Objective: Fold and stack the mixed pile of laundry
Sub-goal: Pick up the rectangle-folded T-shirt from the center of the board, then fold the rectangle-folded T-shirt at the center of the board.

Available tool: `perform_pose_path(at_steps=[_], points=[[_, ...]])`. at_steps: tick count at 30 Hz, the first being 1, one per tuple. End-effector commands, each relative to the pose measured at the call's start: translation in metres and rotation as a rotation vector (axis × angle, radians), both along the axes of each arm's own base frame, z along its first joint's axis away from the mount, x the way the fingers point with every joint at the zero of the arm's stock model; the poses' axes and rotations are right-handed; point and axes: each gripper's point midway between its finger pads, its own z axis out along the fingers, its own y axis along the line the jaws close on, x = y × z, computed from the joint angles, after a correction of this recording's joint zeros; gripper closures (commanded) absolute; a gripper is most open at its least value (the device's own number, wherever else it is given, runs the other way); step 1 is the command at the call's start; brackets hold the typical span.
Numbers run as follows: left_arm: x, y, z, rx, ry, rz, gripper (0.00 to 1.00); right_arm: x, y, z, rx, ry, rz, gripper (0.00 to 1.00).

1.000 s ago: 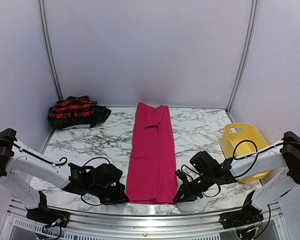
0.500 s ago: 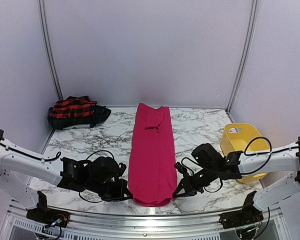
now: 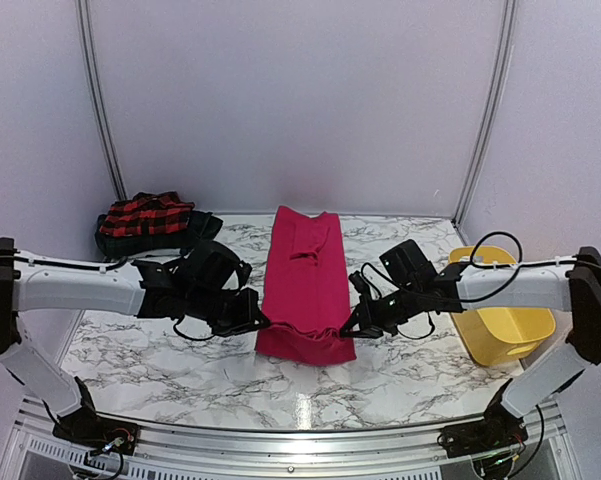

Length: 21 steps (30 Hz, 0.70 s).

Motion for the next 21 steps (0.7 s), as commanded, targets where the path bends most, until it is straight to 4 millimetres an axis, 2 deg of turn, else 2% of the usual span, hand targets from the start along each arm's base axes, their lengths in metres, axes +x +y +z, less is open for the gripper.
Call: perform_pose_path(at_steps=[1, 4, 14, 21], points=[[0.030, 0.000, -0.007, 0.055, -0.033, -0.030, 1.00, 0.050, -0.004, 0.000, -0.021, -0.089, -0.010, 1.00], [0.056, -0.004, -0.008, 0.057, -0.041, -0.018, 1.00, 0.084, -0.005, 0.004, -0.018, -0.120, -0.020, 1.00], [0.146, -0.011, -0.008, 0.045, -0.085, 0.037, 1.00, 0.176, -0.010, 0.006, -0.012, -0.172, -0.066, 1.00], [0.194, -0.009, -0.017, 0.032, -0.086, 0.071, 1.00, 0.233, -0.015, -0.001, 0.015, -0.182, -0.106, 1.00]])
